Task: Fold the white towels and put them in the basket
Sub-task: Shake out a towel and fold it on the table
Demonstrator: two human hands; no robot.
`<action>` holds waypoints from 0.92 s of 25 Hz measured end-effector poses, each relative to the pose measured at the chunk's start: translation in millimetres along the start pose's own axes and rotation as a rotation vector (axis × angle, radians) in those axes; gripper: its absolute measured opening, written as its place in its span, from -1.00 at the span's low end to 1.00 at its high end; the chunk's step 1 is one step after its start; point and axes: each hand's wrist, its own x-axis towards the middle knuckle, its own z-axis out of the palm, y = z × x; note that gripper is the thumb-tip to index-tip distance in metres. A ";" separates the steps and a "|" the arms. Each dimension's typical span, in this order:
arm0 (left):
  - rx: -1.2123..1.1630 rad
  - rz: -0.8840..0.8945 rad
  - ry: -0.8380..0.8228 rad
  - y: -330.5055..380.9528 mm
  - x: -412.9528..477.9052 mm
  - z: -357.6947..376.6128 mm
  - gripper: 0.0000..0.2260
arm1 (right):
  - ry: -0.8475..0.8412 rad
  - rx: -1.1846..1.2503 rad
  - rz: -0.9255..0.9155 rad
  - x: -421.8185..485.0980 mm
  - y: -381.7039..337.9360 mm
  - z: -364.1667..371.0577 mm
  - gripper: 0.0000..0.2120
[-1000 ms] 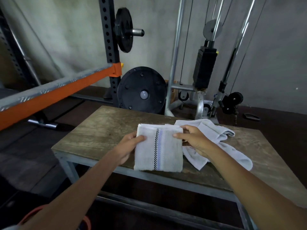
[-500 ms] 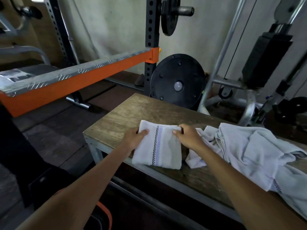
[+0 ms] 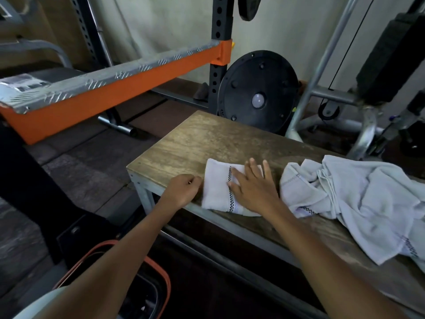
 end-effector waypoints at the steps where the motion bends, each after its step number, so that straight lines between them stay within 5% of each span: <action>1: -0.104 -0.031 -0.111 -0.3 -6.8 -2.7 -0.69 | -0.070 -0.004 0.021 3.1 4.9 -1.4 -0.37; 4: -0.377 -0.084 -0.299 -0.5 -26.8 -3.1 -0.86 | -0.183 -0.002 0.093 7.1 13.5 -10.9 -0.25; 7: -0.512 -0.076 -0.324 -8.1 -43.0 8.9 -0.75 | -0.197 0.156 0.152 3.4 8.2 -6.3 -0.24; 11: -0.508 -0.020 -0.316 -17.9 -63.2 31.6 -0.72 | -0.224 0.152 0.211 1.9 8.0 -8.0 -0.29; 15: -0.586 0.016 -0.253 -17.5 -60.0 33.8 -0.80 | -0.055 0.173 -0.035 9.1 -17.4 -20.6 -0.47; 17: -0.617 0.010 -0.277 -16.5 -59.6 32.8 -0.81 | -0.156 0.305 -0.064 7.0 -26.9 -12.3 -0.50; 23: -0.404 0.042 -0.334 -20.9 -48.9 21.1 -0.74 | -0.259 0.198 -0.035 15.2 -21.5 -5.0 -0.43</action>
